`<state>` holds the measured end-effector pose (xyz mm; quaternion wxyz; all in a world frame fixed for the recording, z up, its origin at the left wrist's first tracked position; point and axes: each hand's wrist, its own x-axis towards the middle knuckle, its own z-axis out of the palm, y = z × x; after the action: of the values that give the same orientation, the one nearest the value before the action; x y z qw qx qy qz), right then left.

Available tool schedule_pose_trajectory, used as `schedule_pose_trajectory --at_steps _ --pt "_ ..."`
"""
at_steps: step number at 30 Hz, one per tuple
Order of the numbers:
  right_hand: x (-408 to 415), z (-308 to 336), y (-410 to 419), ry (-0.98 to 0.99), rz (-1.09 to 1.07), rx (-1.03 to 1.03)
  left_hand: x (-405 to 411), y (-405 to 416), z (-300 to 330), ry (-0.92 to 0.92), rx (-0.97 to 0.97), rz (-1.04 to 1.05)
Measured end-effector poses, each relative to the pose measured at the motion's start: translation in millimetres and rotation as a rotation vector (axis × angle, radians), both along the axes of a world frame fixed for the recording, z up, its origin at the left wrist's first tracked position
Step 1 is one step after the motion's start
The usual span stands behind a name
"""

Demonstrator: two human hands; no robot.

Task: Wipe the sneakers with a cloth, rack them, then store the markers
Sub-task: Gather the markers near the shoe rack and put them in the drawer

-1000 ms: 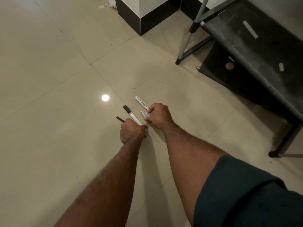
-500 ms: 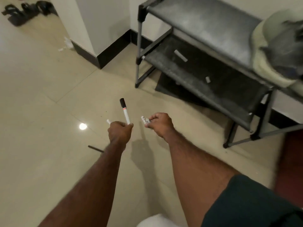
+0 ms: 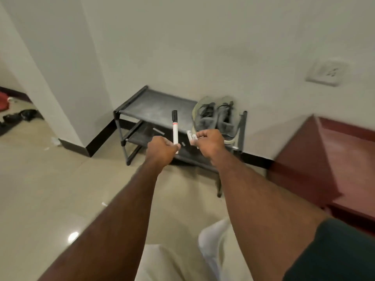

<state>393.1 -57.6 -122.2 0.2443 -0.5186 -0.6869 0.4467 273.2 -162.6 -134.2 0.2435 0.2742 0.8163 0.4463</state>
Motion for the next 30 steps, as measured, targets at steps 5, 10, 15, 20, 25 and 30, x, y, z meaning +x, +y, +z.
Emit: schedule_pose_trajectory --at_steps 5,10,15,20,25,30 --pt "140.8 60.8 9.5 0.117 -0.205 -0.002 104.6 25.7 68.9 0.055 0.019 -0.167" --pt "292.0 76.0 -1.6 0.159 -0.343 0.01 240.2 43.1 86.6 0.059 -0.018 -0.393" --pt "444.0 48.2 -37.7 0.102 -0.489 -0.068 370.8 37.2 52.6 0.056 -0.287 -0.684" --pt "558.3 -8.1 -68.0 -0.115 -0.593 -0.266 461.3 29.2 10.5 0.067 -0.536 -0.916" --pt "604.9 -46.1 -67.7 -0.161 -0.581 -0.384 516.1 48.9 -28.3 0.132 -0.543 -0.915" --pt "611.4 -81.4 -43.6 -0.322 -0.547 -0.427 543.1 66.5 -61.2 0.224 -0.552 -0.832"
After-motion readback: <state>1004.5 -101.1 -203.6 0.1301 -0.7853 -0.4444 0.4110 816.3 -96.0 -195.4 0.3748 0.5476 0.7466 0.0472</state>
